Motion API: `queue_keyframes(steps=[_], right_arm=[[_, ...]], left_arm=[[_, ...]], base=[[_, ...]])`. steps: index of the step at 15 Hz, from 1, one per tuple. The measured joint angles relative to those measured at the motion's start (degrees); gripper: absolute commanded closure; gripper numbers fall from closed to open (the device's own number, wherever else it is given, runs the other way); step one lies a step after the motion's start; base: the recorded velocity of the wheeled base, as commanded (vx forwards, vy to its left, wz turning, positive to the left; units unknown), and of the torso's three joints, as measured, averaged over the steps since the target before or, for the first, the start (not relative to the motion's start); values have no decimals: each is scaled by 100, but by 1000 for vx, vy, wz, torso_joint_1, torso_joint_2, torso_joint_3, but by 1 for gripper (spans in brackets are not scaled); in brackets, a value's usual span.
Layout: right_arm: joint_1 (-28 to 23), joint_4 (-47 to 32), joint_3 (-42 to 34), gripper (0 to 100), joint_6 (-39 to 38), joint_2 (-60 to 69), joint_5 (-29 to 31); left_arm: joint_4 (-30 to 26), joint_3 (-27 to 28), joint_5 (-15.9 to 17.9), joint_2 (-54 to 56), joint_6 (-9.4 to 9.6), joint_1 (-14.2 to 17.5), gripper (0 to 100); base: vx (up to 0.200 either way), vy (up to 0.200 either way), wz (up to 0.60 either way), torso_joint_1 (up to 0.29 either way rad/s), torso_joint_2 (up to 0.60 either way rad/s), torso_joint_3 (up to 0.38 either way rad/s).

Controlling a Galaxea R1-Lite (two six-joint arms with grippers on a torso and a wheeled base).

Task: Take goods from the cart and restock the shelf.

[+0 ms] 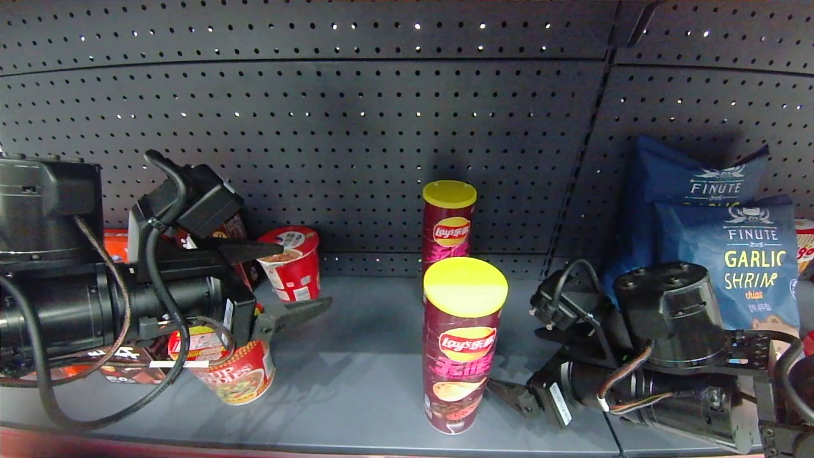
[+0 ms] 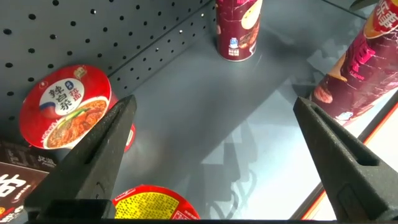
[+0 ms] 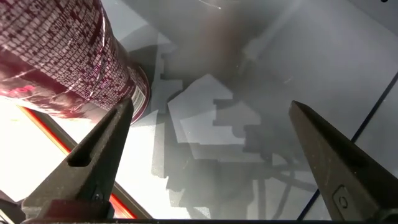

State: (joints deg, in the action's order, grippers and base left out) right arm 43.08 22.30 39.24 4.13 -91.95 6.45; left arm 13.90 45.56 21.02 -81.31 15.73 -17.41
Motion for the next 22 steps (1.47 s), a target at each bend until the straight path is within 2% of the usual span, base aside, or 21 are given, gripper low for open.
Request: queue_keyframes(steps=[22], right_arm=[[13, 91, -13, 0, -4, -112, -32]], left_arm=[[-2, -57, -2, 9, 0, 18, 0]], base=[[0, 0, 0, 0, 0, 0]])
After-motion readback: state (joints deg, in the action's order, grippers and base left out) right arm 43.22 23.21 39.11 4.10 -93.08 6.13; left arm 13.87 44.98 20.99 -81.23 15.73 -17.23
